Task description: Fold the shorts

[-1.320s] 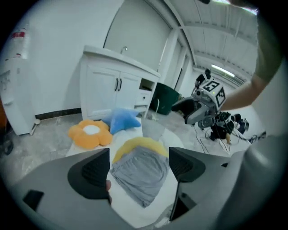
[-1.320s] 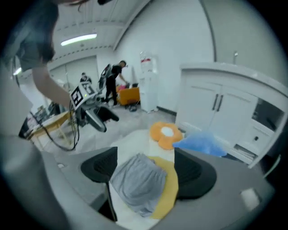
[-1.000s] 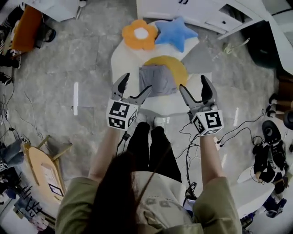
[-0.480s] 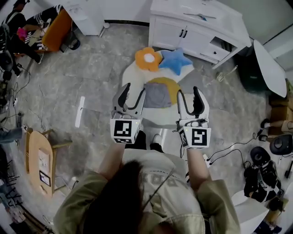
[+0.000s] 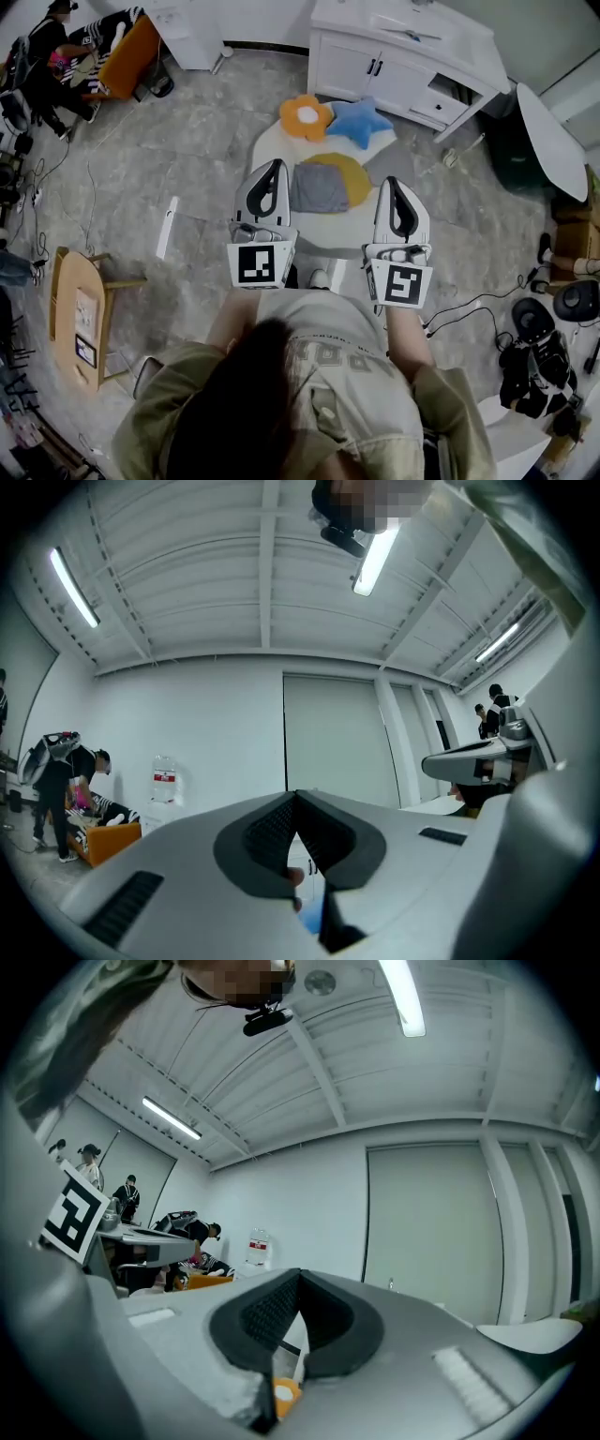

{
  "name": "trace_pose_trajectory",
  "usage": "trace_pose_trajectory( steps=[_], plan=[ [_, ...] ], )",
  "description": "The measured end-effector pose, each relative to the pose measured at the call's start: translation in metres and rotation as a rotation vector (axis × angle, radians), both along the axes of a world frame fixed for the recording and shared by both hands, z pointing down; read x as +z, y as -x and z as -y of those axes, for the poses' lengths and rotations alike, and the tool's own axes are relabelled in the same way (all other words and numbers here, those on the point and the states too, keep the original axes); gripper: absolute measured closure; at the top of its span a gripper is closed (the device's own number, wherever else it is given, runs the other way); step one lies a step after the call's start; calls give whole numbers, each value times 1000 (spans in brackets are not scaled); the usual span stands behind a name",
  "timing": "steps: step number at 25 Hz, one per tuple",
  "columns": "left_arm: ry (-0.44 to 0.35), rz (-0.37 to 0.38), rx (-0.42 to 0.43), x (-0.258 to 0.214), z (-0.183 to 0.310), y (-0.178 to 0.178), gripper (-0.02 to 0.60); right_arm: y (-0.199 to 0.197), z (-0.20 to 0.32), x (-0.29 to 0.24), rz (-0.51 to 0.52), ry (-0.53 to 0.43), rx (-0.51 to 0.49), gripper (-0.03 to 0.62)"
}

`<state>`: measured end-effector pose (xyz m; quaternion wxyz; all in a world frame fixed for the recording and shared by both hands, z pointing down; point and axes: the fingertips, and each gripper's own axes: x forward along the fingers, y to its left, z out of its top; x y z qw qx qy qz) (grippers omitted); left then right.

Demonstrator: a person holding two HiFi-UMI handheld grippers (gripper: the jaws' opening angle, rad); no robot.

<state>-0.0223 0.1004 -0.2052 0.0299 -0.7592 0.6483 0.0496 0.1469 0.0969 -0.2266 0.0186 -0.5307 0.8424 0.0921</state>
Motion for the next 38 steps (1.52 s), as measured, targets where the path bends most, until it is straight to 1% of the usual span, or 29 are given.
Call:
trace_pose_trajectory(
  steps=[2,6,9,12,15,21,25,34,38],
  plan=[
    [-22,2,5,-8,-4,-7,571,-3,-4,1,-14,-7,-11,591],
    [-64,0,1,-21,-7,-15,572,-8,-5,-15,49,-40,-10,591],
    [-78,12,-8,-27,-9,-18,572,-12,-7,-25,46,-77,-12,591],
    [-91,30,-3,-31,-11,-22,572,-10,-10,-29,27,-105,-51,592],
    [-98,45,4,-34,-13,-27,572,-10,-12,-29,-4,-112,-76,594],
    [-110,52,-4,-41,-18,-30,572,-22,-12,-31,-19,-107,-48,595],
    [-112,63,-3,-41,-19,-35,572,-26,-13,-37,23,-108,-49,594],
    [-106,80,-7,-37,-19,-38,572,-26,-15,-36,14,-120,-56,595],
    [-102,75,-9,-36,-16,-39,572,-27,-13,-37,16,-123,-55,595]
  ],
)
